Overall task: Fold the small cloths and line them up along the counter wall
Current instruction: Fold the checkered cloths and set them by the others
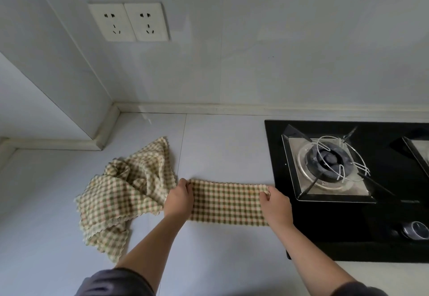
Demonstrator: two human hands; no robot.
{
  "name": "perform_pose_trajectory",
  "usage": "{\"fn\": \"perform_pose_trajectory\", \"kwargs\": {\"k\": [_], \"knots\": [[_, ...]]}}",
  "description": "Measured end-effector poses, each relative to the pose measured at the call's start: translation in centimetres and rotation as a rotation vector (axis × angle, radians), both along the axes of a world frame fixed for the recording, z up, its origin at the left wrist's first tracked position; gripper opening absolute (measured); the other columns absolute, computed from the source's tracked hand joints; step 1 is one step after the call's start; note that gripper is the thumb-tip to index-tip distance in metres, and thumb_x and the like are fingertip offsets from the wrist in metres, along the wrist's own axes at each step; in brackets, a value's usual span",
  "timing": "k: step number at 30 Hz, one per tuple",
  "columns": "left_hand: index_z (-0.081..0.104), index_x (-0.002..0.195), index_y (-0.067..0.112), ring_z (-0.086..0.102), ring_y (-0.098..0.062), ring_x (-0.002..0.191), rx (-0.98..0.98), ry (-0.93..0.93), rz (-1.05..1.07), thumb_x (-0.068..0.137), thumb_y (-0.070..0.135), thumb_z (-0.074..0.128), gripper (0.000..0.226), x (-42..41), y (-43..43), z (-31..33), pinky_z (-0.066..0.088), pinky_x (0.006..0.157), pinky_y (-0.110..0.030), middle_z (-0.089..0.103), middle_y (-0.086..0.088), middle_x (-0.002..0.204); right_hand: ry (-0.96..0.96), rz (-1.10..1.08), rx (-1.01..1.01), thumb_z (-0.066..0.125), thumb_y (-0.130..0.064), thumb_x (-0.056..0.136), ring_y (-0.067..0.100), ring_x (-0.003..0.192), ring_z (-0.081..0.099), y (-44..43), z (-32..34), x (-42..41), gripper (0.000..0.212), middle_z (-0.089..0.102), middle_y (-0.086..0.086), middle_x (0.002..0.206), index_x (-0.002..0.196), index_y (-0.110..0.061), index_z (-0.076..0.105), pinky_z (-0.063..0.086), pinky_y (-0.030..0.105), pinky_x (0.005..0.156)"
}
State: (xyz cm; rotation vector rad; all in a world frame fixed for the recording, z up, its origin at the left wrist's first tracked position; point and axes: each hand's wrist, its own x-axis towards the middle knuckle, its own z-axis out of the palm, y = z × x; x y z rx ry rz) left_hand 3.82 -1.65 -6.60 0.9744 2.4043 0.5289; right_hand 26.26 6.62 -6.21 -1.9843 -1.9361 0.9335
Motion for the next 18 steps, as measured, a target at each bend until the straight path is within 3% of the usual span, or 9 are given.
{"fn": "perform_pose_trajectory", "kwargs": {"k": [6,8,10,12,14,16,18], "knots": [[0.043,0.100,0.008,0.050,-0.021,0.064,-0.020,0.102,-0.035,0.103,0.021,0.027,0.020,0.5,0.3,0.4,0.039,0.055,-0.032,0.048,0.002,0.066,-0.125,0.036,0.033,0.049,-0.027,0.095,0.031,0.083,0.062,0.2,0.6,-0.7,0.016,0.064,0.009,0.089,0.099,-0.012,0.056,0.051,0.038,0.068],[0.044,0.104,0.009,0.051,-0.020,0.064,-0.011,0.190,-0.095,0.101,0.017,0.032,0.014,0.6,0.3,0.9,0.038,0.054,-0.032,0.054,0.001,0.077,-0.165,0.074,0.057,0.050,-0.026,0.094,0.028,0.085,0.062,0.0,1.0,-0.6,0.017,0.063,0.006,0.095,0.107,-0.016,0.052,0.048,0.035,0.066],[0.050,0.113,0.008,0.057,-0.024,0.076,0.064,0.361,-0.212,0.091,0.010,0.051,0.022,0.3,0.0,0.9,0.043,0.057,-0.032,0.059,-0.005,0.095,-0.237,0.156,0.171,0.056,-0.024,0.090,0.025,0.094,0.059,-0.6,1.4,-0.2,0.027,0.058,0.004,0.108,0.116,-0.019,0.050,0.048,0.036,0.069],[0.052,0.118,0.008,0.061,-0.027,0.085,0.183,0.498,-0.320,0.078,0.005,0.065,0.042,0.3,-0.5,0.4,0.050,0.065,-0.037,0.061,-0.008,0.101,-0.290,0.254,0.322,0.066,-0.021,0.082,0.027,0.109,0.055,-1.5,1.3,0.4,0.047,0.054,0.006,0.124,0.126,-0.017,0.051,0.049,0.039,0.083],[0.049,0.128,0.010,0.059,-0.030,0.107,0.230,0.496,-0.452,0.082,0.012,0.056,0.046,1.0,-1.0,-0.1,0.052,0.083,-0.042,0.060,-0.010,0.120,-0.267,0.344,0.372,0.067,-0.020,0.082,0.032,0.130,0.044,-2.5,0.9,0.3,0.061,0.044,0.013,0.143,0.138,-0.011,0.045,0.042,0.044,0.102],[0.043,0.136,0.012,0.047,-0.032,0.129,0.174,0.459,-0.595,0.090,0.026,0.040,0.048,2.0,-1.2,-0.6,0.042,0.102,-0.047,0.049,-0.012,0.140,-0.298,0.448,0.372,0.054,-0.030,0.090,0.034,0.141,0.028,-3.3,0.2,-0.5,0.061,0.030,0.015,0.153,0.144,-0.010,0.035,0.026,0.045,0.114],[0.034,0.143,0.015,0.036,-0.032,0.137,0.052,0.489,-0.682,0.098,0.040,0.025,0.052,2.5,-1.2,-1.7,0.029,0.110,-0.050,0.038,-0.012,0.149,-0.368,0.510,0.312,0.038,-0.044,0.090,0.034,0.140,0.024,-3.8,-0.9,-1.6,0.064,0.028,0.015,0.153,0.145,-0.014,0.030,0.019,0.049,0.114]]}}
